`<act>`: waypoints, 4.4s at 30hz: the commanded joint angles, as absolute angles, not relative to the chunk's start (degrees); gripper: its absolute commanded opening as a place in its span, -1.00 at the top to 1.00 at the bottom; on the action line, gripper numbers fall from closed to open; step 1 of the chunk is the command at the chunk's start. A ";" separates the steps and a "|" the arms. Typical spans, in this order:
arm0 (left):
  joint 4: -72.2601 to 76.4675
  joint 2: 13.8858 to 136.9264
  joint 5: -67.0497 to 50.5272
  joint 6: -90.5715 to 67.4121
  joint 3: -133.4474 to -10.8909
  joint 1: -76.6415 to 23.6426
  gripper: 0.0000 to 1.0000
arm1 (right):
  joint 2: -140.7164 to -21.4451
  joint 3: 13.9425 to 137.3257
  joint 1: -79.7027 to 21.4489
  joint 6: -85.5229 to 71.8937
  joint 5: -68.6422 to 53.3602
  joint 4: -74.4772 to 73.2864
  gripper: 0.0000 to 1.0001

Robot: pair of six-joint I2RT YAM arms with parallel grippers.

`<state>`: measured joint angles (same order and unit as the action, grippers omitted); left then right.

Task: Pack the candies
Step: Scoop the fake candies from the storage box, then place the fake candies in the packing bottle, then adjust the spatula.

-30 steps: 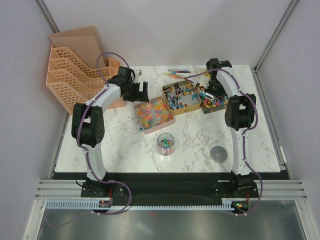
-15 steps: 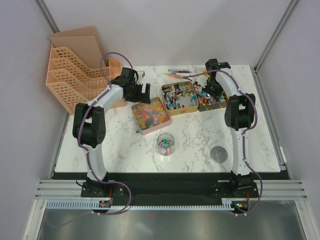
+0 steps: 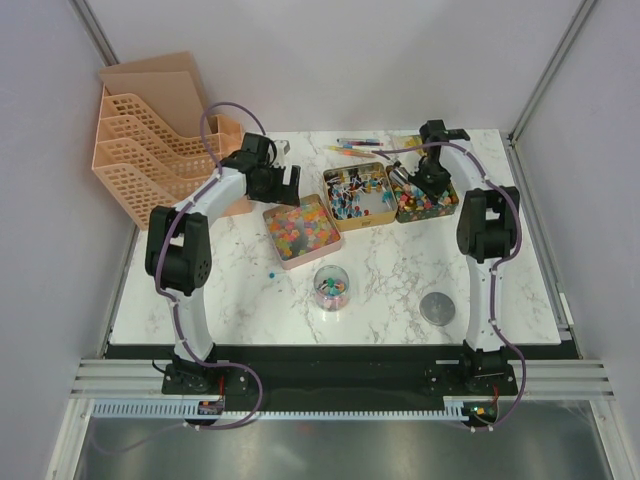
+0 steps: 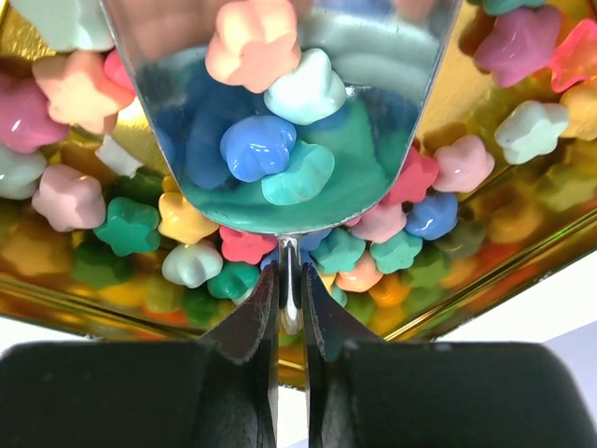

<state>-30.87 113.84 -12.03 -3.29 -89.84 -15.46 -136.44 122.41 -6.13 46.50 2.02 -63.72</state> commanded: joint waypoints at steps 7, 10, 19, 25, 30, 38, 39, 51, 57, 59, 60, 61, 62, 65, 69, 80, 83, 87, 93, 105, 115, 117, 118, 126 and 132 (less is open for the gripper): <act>-30.32 112.15 -2.58 -0.88 -94.13 -15.47 -1.00 | -123.32 118.04 -5.89 50.36 2.55 -60.64 1.00; -30.58 113.11 5.31 -2.72 -94.22 -15.47 -1.00 | -119.63 117.60 -5.98 52.20 2.11 -59.86 1.00; -30.85 112.33 11.85 -1.68 -94.57 -15.38 -0.98 | -102.60 100.08 -15.71 71.34 9.29 -58.37 0.99; -30.67 111.36 15.55 -0.35 -94.75 -15.21 -0.96 | -95.19 92.64 -28.18 74.35 13.00 -60.29 1.00; -30.06 108.73 15.82 -0.09 -92.30 -13.80 -0.95 | -92.38 88.78 -37.52 73.31 17.83 -61.79 0.99; -27.07 102.75 16.79 -0.09 -88.95 -10.28 -0.95 | -90.26 82.09 -50.71 72.60 28.73 -63.10 1.00; -26.55 101.96 16.87 -0.09 -87.73 -10.28 -0.95 | -90.35 81.39 -51.50 72.77 29.61 -63.19 1.00; -22.86 96.15 16.70 -1.58 -81.13 -10.28 -0.95 | -92.28 80.42 -59.85 70.05 44.81 -65.04 1.00; -22.24 95.98 15.91 -2.72 -80.69 -10.28 -0.94 | -93.51 80.51 -63.02 69.43 48.77 -67.41 1.00; -22.06 95.54 15.47 -3.08 -80.33 -10.28 -0.94 | -94.74 80.42 -63.28 68.82 50.88 -67.67 1.00; -21.80 95.10 15.12 -3.16 -79.72 -10.28 -0.93 | -95.27 80.51 -63.37 68.73 51.58 -67.76 1.00; -21.10 94.31 14.77 -3.25 -79.19 -10.28 -0.93 | -96.14 80.59 -63.54 68.47 52.98 -67.76 1.00; -20.75 93.78 14.33 -3.34 -78.75 -10.28 -0.93 | -96.67 80.60 -63.63 67.94 53.52 -67.85 1.00; -19.95 91.94 13.27 -3.60 -76.91 -10.28 -0.93 | -98.35 80.68 -64.16 66.80 55.37 -67.85 1.00; -18.29 89.39 12.40 -3.87 -73.84 -10.28 -0.93 | -99.58 81.82 -64.86 65.57 56.51 -68.20 1.00; -18.54 86.14 8.10 -3.34 -72.60 -10.20 -0.85 | -98.79 89.79 -65.22 68.29 58.55 -68.55 1.00; -20.91 84.64 0.47 -2.46 -73.30 -10.28 0.15 | -101.68 101.45 -63.99 60.87 49.42 -73.46 1.00; -22.32 80.96 -12.69 -0.53 -71.29 -10.28 0.95 | -107.31 112.05 -57.41 50.57 34.92 -79.54 1.00; -26.53 81.90 -38.10 -1.93 -74.51 -10.28 -0.10 | -110.91 114.96 -49.58 47.82 23.74 -76.64 1.00; -25.40 91.84 -53.44 -9.58 -78.83 -10.28 -0.04 | -116.19 123.48 -45.09 44.21 16.18 -74.97 1.00; -25.14 95.71 -53.44 -9.84 -80.68 -10.28 -0.01 | -116.37 124.80 -44.91 44.73 15.30 -73.13 1.00; -24.70 96.59 -54.22 -10.54 -80.95 -10.20 0.02 | -116.46 125.68 -44.91 45.09 14.42 -73.12 1.00; -24.35 96.94 -54.84 -10.89 -81.12 -10.11 0.06 | -116.54 125.86 -44.83 45.52 14.24 -73.12 1.00; -22.33 100.72 -66.95 -12.39 -81.13 -7.92 0.95 | -113.04 122.79 -44.74 45.00 12.32 -71.72 0.99; -18.46 103.27 -81.46 -12.31 -78.05 -6.07 0.96 | -97.85 105.41 -38.34 43.68 -3.39 -63.21 0.21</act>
<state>-21.69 102.32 -70.04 -11.09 -78.85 -6.98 -108.03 110.83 -42.65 44.69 7.29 -67.44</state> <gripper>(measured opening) 0.040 0.375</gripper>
